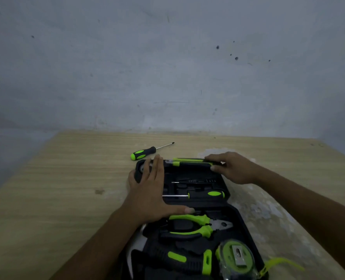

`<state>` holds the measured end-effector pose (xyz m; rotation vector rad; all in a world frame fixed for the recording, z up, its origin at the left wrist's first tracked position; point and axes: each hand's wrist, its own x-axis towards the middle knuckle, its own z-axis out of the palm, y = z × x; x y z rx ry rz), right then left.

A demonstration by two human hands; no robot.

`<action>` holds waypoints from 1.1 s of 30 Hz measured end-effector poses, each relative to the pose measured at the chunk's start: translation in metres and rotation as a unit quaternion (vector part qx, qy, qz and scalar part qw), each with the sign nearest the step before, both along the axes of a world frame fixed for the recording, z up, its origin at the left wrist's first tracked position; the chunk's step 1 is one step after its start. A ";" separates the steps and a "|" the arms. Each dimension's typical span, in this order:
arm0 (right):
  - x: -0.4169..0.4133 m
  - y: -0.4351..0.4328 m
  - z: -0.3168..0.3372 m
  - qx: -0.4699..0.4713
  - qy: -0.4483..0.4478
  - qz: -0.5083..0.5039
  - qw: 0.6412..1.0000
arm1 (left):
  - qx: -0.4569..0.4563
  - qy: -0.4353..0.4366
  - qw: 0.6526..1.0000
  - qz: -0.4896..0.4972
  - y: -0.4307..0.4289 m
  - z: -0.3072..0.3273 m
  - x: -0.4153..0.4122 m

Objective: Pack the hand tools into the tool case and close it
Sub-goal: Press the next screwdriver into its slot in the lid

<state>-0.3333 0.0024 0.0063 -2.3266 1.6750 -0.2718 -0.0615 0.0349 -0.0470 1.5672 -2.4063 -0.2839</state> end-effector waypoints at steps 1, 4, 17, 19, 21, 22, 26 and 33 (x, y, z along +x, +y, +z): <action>0.002 0.003 -0.003 0.005 0.000 0.011 1.000 | -0.002 0.000 1.000 -0.002 -0.001 -0.001 0.000; 0.011 0.006 -0.010 0.005 0.007 0.021 1.000 | 0.009 -0.003 1.000 -0.018 -0.001 -0.001 0.002; 0.018 -0.019 -0.011 0.054 -0.140 -0.081 0.985 | 0.038 -0.083 0.995 -0.039 -0.002 0.000 -0.001; 0.017 -0.022 -0.006 0.084 -0.186 -0.110 0.973 | 0.033 -0.089 0.995 -0.037 -0.002 0.000 -0.002; 0.016 -0.024 -0.004 0.090 -0.198 -0.108 0.970 | 0.033 -0.094 0.994 -0.035 -0.003 0.000 -0.002; 0.016 -0.025 -0.004 0.086 -0.201 -0.102 0.970 | 0.035 -0.095 0.994 -0.034 -0.004 0.000 -0.002; 0.017 -0.028 -0.007 0.066 -0.153 -0.078 0.983 | 0.024 -0.092 0.995 -0.030 -0.004 0.002 -0.004; 0.020 -0.039 -0.003 0.072 -0.077 -0.061 0.993 | 0.003 -0.094 0.995 -0.029 -0.006 -0.001 -0.004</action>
